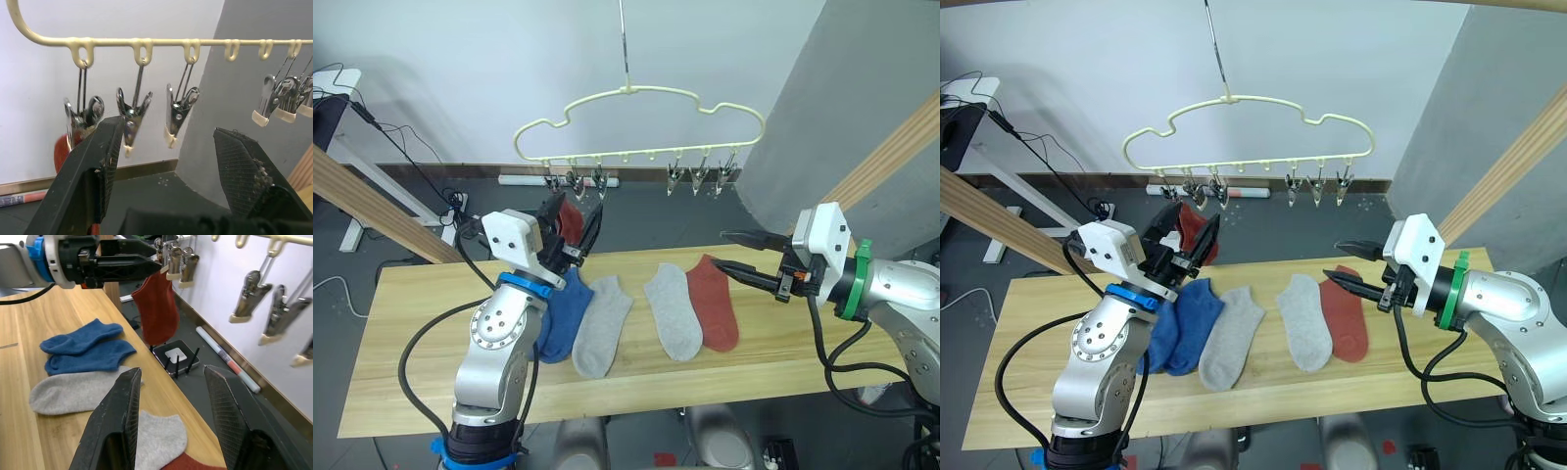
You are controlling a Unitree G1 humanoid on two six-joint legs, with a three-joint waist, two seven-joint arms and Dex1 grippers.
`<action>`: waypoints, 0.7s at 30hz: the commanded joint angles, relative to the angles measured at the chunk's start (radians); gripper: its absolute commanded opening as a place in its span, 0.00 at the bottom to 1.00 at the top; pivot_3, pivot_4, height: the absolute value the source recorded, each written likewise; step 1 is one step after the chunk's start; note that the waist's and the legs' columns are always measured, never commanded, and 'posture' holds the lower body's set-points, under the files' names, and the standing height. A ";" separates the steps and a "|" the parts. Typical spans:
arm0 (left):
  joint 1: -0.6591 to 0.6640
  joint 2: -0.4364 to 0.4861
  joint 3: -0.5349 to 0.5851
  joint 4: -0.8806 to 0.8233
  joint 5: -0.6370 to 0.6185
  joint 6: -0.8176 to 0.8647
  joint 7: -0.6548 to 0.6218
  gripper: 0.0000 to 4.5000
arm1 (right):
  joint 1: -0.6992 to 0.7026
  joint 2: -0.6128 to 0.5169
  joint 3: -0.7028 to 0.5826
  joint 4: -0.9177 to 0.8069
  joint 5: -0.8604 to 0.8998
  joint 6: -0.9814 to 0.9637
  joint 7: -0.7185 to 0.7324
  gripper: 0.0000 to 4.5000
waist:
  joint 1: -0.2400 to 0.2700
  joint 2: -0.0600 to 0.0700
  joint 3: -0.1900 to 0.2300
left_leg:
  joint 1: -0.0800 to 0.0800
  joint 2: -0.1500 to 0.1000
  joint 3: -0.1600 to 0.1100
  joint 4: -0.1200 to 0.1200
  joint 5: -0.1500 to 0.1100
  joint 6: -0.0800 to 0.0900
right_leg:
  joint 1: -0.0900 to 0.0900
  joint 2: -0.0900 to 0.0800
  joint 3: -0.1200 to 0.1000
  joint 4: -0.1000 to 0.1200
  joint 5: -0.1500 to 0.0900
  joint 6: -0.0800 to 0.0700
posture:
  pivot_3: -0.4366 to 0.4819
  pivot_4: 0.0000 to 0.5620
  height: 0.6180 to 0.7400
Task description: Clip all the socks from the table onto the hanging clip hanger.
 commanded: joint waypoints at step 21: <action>-0.098 -0.080 0.022 0.111 0.065 -0.025 0.105 0.52 | 0.003 -0.052 -0.033 -0.039 0.081 0.034 -0.056 0.47 | -0.001 -0.004 0.003 | 0.000 0.000 0.000 0.000 0.000 0.000 | 0.000 0.000 0.000 0.000 0.000 0.001 | 0.17 0.68 1.00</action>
